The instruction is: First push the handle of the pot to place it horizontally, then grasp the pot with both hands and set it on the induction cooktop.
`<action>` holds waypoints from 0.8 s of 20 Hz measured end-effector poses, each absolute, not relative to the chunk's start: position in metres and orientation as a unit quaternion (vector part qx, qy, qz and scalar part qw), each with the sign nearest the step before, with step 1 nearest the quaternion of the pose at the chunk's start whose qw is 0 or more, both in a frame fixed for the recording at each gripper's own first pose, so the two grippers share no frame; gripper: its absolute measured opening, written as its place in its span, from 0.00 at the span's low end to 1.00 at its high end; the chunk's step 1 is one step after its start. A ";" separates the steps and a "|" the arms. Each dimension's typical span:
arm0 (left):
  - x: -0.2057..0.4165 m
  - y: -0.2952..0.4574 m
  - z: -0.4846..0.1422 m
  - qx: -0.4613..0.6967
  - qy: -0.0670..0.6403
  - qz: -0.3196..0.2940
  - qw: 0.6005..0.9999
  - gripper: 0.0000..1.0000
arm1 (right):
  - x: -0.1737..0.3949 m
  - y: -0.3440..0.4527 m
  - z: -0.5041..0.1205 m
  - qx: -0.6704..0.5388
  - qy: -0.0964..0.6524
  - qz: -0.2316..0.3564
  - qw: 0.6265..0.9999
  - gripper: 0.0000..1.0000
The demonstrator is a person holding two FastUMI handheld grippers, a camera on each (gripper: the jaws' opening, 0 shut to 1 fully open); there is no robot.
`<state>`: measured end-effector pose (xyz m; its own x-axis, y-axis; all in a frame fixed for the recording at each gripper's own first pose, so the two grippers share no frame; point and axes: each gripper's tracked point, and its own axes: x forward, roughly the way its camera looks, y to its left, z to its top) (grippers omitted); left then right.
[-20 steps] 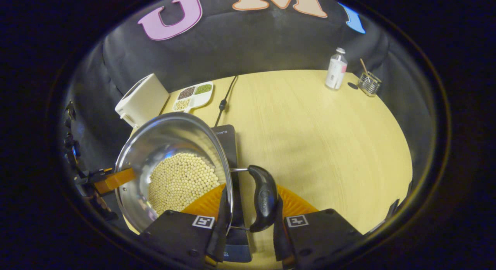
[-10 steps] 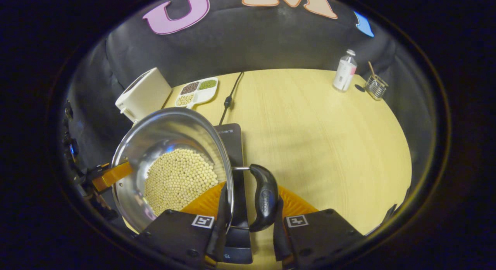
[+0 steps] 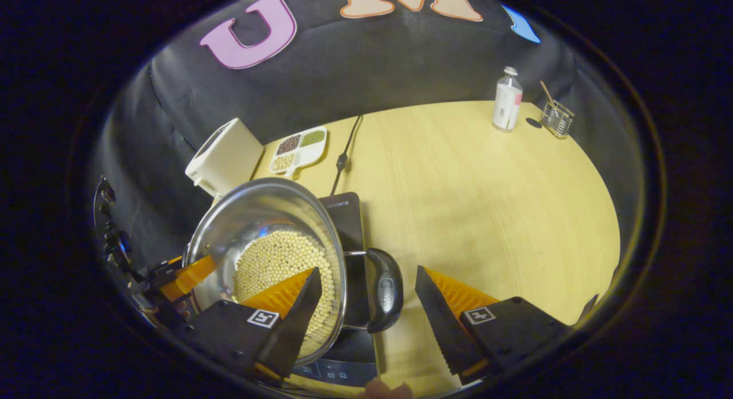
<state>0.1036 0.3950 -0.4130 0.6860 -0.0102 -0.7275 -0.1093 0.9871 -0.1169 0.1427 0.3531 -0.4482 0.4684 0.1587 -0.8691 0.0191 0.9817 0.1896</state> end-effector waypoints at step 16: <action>0.050 0.187 -0.242 -0.042 0.267 0.121 0.955 0.93 | 0.099 0.170 -0.313 0.083 0.370 0.142 0.914 0.93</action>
